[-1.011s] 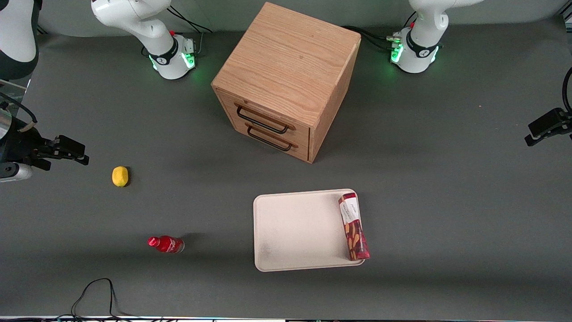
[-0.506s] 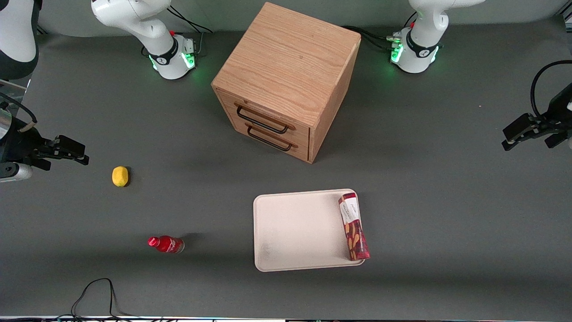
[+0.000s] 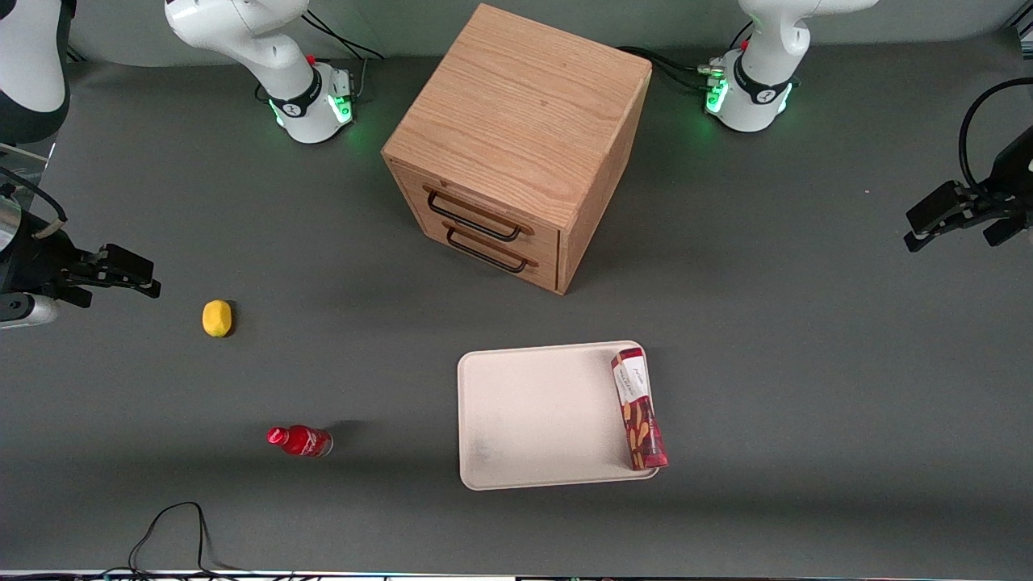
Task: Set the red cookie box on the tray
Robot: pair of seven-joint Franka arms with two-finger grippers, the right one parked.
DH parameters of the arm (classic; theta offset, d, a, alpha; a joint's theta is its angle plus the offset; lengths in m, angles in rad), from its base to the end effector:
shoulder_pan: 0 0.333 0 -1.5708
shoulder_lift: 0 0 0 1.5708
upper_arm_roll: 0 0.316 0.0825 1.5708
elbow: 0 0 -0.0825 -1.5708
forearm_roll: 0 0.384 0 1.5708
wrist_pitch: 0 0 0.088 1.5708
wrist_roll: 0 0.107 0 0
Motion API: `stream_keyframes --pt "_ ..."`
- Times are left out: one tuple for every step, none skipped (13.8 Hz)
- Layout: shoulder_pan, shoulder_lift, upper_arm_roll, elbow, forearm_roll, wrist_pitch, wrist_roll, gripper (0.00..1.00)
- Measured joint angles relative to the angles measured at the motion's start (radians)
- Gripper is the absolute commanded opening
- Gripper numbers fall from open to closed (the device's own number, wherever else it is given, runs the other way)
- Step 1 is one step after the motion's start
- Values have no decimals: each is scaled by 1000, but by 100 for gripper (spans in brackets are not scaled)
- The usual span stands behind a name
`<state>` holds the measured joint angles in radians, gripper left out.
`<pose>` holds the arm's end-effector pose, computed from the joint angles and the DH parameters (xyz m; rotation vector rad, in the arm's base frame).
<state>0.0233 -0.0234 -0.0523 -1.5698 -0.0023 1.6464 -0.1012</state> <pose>0.5550 -0.0167 0.6450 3.1281 0.1130 0.1561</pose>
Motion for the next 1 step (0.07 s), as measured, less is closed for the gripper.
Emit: stream_keyframes --pt "0 0 2 0 0 -21 0 100"
